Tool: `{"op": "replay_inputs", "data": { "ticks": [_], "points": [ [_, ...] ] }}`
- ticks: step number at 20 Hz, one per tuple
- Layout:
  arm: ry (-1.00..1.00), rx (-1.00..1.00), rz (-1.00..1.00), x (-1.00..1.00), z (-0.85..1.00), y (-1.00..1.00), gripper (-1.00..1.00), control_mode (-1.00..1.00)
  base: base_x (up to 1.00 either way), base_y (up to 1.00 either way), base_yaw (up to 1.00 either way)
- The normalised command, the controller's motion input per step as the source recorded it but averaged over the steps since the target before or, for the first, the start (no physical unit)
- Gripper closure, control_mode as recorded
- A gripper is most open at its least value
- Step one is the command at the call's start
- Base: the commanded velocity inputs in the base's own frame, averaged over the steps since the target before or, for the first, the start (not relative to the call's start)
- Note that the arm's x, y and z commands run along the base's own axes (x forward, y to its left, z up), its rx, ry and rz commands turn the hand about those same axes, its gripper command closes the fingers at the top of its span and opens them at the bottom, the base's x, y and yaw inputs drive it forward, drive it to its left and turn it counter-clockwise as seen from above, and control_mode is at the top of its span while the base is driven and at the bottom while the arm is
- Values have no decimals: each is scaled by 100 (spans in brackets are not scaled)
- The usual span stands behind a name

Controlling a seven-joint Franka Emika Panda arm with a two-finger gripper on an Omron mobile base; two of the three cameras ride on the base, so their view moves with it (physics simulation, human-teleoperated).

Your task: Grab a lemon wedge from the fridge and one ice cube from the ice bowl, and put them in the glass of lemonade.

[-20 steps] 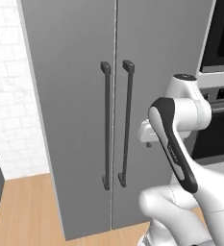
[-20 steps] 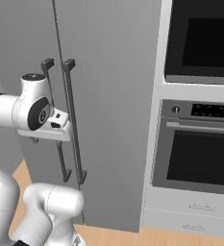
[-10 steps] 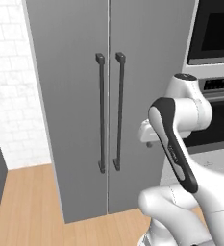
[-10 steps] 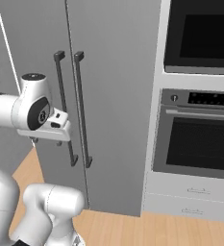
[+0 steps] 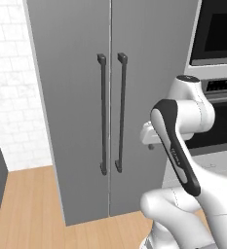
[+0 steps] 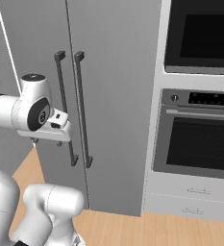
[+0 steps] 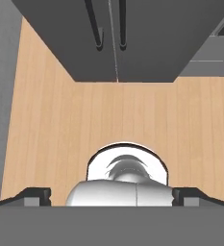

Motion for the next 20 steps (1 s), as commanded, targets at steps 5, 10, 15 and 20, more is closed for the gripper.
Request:
{"op": "replay_inputs", "data": {
  "ticks": [5, 10, 15, 20],
  "points": [
    [0, 0, 0, 0, 0, 0, -100, 100, -5, 0, 0],
    [-38, -3, 2, 2, 64, 2, -100, -100, 0, 0, 0],
    [-44, -14, 5, 45, 100, 3, -100, -100, 0, 0, 0],
    [-7, -3, 1, 90, 48, 0, -100, -100, 0, 0, 0]
  ]
}}
